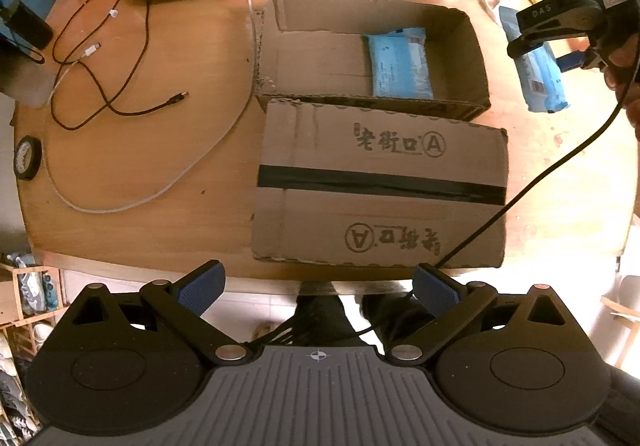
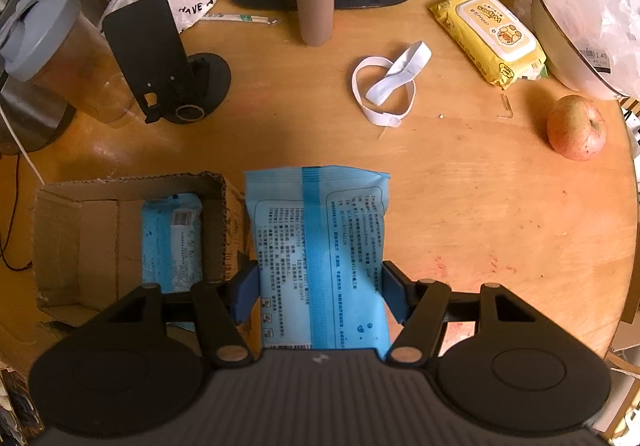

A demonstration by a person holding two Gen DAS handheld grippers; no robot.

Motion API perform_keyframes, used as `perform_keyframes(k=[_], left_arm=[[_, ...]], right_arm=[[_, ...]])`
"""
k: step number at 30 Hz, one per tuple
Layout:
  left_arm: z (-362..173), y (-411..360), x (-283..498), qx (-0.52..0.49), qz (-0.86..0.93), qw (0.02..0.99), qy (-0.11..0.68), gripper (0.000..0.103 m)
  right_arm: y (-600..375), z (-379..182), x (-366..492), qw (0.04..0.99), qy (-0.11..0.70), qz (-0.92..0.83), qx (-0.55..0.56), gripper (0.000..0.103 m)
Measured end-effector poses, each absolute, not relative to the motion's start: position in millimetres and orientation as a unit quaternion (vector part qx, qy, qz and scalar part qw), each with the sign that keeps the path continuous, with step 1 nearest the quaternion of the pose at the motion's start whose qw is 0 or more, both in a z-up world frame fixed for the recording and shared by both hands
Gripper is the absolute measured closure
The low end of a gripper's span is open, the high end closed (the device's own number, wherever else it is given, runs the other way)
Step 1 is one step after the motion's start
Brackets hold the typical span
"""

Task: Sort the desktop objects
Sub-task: 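Lower the held smaller blue packet into the cardboard box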

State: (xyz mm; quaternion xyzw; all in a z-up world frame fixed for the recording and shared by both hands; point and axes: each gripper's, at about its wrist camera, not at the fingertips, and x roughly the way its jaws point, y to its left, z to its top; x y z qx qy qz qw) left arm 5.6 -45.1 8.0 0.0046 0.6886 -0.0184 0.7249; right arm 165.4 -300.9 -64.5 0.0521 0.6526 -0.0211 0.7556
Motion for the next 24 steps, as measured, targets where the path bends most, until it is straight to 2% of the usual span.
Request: perform_keyframes(k=[24], left_arm=[[6,-23,11,0.006,-0.028,0.726,0.687,0.000]], right_arm=[[-268,-63,165,0.759,0.647,-0.033,0.062,0.040]])
